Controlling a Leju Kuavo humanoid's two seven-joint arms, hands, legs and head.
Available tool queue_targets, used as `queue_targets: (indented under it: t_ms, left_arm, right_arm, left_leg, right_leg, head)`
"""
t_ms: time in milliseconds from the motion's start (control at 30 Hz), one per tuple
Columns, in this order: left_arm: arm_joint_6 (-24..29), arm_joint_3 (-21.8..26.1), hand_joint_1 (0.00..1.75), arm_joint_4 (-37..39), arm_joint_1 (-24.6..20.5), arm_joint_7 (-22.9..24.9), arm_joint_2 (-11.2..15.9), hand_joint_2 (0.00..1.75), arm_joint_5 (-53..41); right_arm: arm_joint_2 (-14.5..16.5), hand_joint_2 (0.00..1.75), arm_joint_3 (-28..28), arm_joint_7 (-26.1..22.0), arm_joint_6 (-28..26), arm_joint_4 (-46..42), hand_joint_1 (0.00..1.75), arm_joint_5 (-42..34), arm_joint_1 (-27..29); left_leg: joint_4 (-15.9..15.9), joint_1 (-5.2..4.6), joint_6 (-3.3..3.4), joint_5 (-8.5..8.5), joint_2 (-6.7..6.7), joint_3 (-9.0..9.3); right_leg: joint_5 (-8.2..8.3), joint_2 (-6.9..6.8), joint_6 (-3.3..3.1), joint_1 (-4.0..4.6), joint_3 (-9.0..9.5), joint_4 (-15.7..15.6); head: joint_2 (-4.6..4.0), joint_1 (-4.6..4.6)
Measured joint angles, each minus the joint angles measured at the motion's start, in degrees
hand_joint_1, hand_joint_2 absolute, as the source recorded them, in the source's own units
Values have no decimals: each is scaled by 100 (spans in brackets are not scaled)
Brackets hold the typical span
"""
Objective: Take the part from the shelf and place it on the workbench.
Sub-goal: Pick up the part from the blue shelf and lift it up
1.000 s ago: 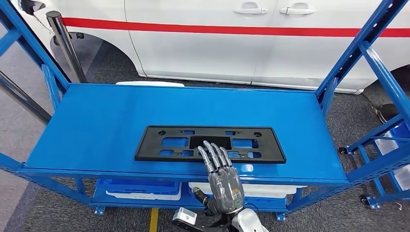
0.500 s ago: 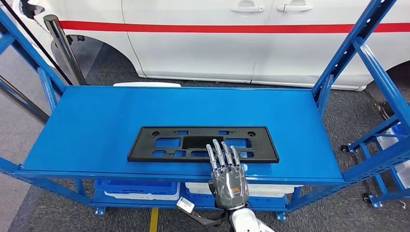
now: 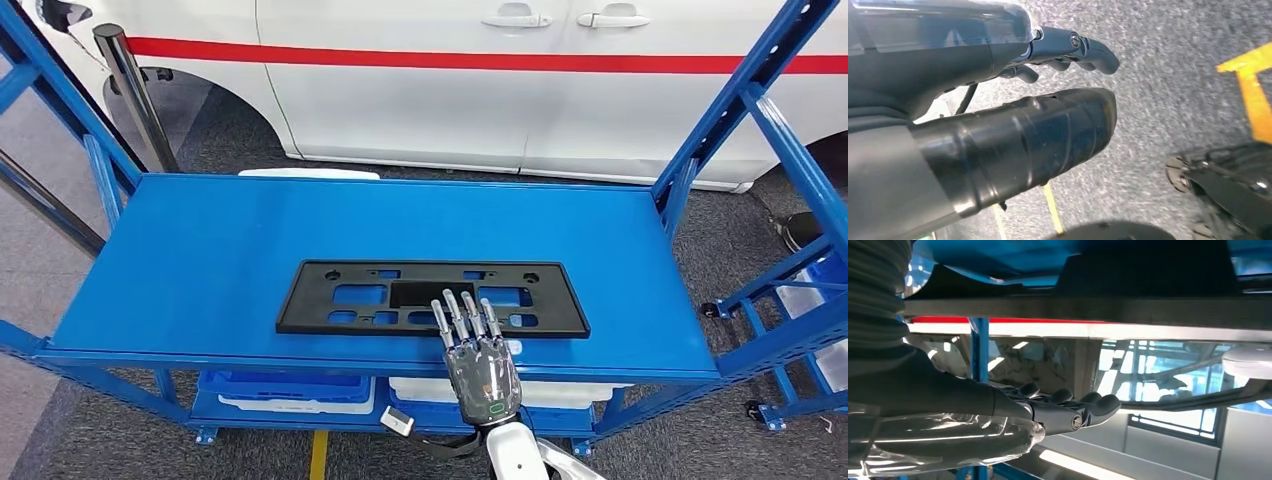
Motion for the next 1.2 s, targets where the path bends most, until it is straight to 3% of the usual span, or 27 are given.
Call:
queue_targets:
  t_ms: [100, 133, 167, 200, 267, 333, 433, 500, 600, 633, 667, 700, 733, 800, 867, 967, 1000, 1067, 1133, 1167, 1200]
  left_arm:
    - [0, 2, 0, 0, -9, 1, 2, 0, -2]
    - [0, 2, 0, 0, -10, 1, 2, 0, -2]
    - [0, 2, 0, 0, -9, 1, 2, 0, -3]
    - [-1, 2, 0, 0, -9, 1, 2, 0, -3]
    - [-2, 3, 0, 0, -7, 1, 1, 0, -3]
    - [-4, 4, 0, 0, -9, 1, -1, 0, -5]
    - [-7, 5, 0, 0, -15, 4, 0, 0, -14]
    - [-12, 8, 0, 0, -16, 11, 3, 0, -17]
    - [-25, 13, 0, 0, -15, 7, 6, 0, -26]
    - [-27, 15, 0, 0, -8, 4, 5, 0, -30]
    - [-28, 19, 0, 0, -1, 1, 5, 0, -32]
    - [-28, 28, 0, 0, 5, -1, 7, 0, -33]
    - [-27, 42, 0, 0, 8, -2, 9, 0, -35]
    - [-26, 77, 0, 0, 4, -4, 18, 0, -38]
    - [-26, 99, 0, 0, -4, -7, 24, 0, -40]
    - [-25, 111, 0, 0, 2, -10, 19, 0, -42]
    - [-26, 113, 0, 0, 6, -10, 16, 0, -42]
    - [-26, 119, 0, 0, 7, -13, 13, 0, -42]
    - [-27, 131, 0, 0, 6, -25, 15, 0, -46]
    - [-28, 138, 0, 0, 6, -34, 15, 0, -52]
    - [-29, 144, 0, 0, 6, -43, 15, 0, -62]
  right_arm:
    - [-73, 175, 84, 4, 8, 36, 0, 2, -40]
    - [-91, 175, 107, 4, 10, 52, 0, 2, -41]
    - [-107, 175, 128, 4, 11, 67, 0, 2, -42]
    - [-120, 175, 147, 4, 13, 80, 0, 2, -44]
    - [-138, 175, 173, 4, 13, 93, 0, 2, -59]
    - [-147, 175, 192, 4, 13, 98, 0, 3, -78]
    - [-160, 175, 203, 4, 11, 107, 0, 6, -85]
    - [-168, 175, 174, -8, -6, 111, 0, 7, -71]
    - [-146, 175, 12, -111, -64, 120, 0, 8, 35]
    - [-133, 175, -80, -190, -93, 127, 0, 8, 90]
    - [-121, 175, -182, -282, -126, 133, 0, 8, 147]
    - [-108, 175, -296, -376, -165, 138, 0, 8, 200]
    - [-97, 175, -405, -456, -201, 135, 0, 7, 251]
    - [-82, 175, -612, -544, -256, 107, 0, 7, 341]
    - [-81, 175, -787, -552, -283, 46, 0, 7, 412]
    - [-109, 175, -950, -473, -296, -78, 0, 3, 474]
    - [-129, 175, -982, -448, -303, -122, 0, 4, 481]
    - [-171, 175, -1040, -383, -315, -209, 0, 6, 441]
    - [-209, 175, -1068, -273, -320, -300, 0, 7, 370]
    - [-228, 175, -1067, -218, -321, -344, 0, 8, 345]
    - [-247, 175, -1062, -172, -321, -393, 0, 8, 317]
  left_leg:
    - [-15, 3, 56, 12, 8, -8]
    - [-14, 1, 59, 11, 8, -7]
    - [-14, 0, 58, 8, 7, -2]
    - [-13, 0, 56, 4, 5, 10]
    - [-12, -2, 36, -13, 1, 38]
    - [-1, -19, -11, -26, -3, 36]
    - [-17, -27, -111, -23, -6, 18]
    - [139, -18, -166, -156, -4, -40]
    - [1111, -10, -209, -668, -4, -473]
    - [1420, -10, -218, -772, -3, -618]
    - [1557, -10, -220, -772, -2, -682]
    - [1479, -10, -214, -666, -2, -644]
    - [1199, -11, -198, -478, -2, -509]
    - [424, -25, -147, -145, -2, -144]
    - [35, -49, -102, -55, -7, 24]
    - [-28, -44, -27, -17, -4, 25]
    - [-54, -30, 9, 8, 4, 27]
    - [-85, -12, 59, 44, 24, 23]
    - [-77, -15, 74, 52, 38, 6]
    - [-69, -16, 75, 53, 39, 2]
    - [-58, -15, 72, 51, 36, 0]
  right_leg:
    - [-510, -5, 69, -25, -467, 1018]
    - [-590, -5, 81, -33, -606, 1306]
    - [-561, -7, 87, -40, -659, 1404]
    - [-419, -8, 84, -46, -597, 1266]
    - [-23, -13, 56, -50, -233, 505]
    - [165, -11, 11, -25, 33, -94]
    - [180, -1, -72, -5, 65, -226]
    - [209, -8, -155, -27, 88, -277]
    - [220, -36, -224, -25, 100, -299]
    - [216, -43, -230, -16, 98, -294]
    - [211, -46, -236, -8, 98, -286]
    - [205, -43, -239, -2, 99, -275]
    - [198, -37, -238, 2, 104, -265]
    - [180, -26, -217, 18, 107, -238]
    - [179, -19, -168, 34, 85, -222]
    - [180, -6, -75, 34, 51, -206]
    - [108, -3, -45, 29, 9, -116]
    - [-209, -3, 10, 5, -217, 388]
    - [-540, -5, 56, -25, -544, 1125]
    - [-580, -7, 73, -39, -628, 1329]
    - [-511, -9, 83, -53, -612, 1326]
  head:
    - [0, 0]
    - [0, -1]
    - [0, -1]
    - [0, 0]
    - [0, 1]
    - [0, -1]
    - [0, -3]
    - [0, -3]
    - [0, -3]
    - [0, -3]
    - [0, -3]
    - [0, -3]
    - [0, -3]
    - [0, -3]
    - [0, -3]
    - [0, -1]
    - [0, 0]
    - [0, 1]
    - [0, 0]
    - [0, 1]
    - [0, 1]
